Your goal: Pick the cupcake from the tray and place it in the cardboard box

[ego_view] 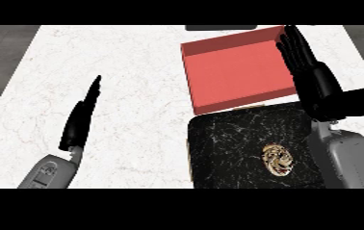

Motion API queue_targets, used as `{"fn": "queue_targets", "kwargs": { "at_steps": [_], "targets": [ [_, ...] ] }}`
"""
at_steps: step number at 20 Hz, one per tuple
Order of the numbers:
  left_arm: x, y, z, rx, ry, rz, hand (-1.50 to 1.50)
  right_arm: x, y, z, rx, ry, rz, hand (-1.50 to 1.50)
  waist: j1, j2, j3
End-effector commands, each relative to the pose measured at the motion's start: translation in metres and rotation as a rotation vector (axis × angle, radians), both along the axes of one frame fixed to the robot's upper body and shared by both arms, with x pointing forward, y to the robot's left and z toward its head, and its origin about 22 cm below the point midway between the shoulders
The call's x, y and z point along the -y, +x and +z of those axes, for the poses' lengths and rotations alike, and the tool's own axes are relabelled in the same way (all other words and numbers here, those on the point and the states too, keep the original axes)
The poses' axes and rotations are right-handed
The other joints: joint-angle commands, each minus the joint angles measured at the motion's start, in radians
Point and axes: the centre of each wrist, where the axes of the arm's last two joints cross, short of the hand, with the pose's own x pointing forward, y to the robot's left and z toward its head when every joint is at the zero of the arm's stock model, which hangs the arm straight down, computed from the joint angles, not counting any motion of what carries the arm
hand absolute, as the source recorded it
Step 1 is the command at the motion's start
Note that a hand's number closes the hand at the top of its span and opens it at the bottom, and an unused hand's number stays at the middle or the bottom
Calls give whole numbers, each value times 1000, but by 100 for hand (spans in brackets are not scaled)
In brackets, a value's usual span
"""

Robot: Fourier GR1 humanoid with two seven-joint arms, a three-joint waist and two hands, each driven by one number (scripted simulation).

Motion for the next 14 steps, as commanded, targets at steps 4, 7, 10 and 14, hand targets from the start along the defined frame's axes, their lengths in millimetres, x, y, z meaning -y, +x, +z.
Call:
{"fn": "queue_targets", "kwargs": {
  "at_steps": [4, 7, 10, 14],
  "targets": [
    [-76, -7, 7, 50, 168, 161, 0, 49, -58, -59, -117, 102, -253, -150, -23, -38, -27],
    [-74, -6, 12, 43, 169, 155, 0, 83, -56, -36, -103, -560, -168, -150, 2, -32, -72],
    [-100, -15, 9, 26, 157, 220, 0, 82, -116, -104, -235, -625, -261, -150, -30, -39, -32],
    [-116, -28, 10, 45, 181, 220, 0, 56, -167, -146, -75, -161, -379, -150, -24, -42, -26]
  ]
}}
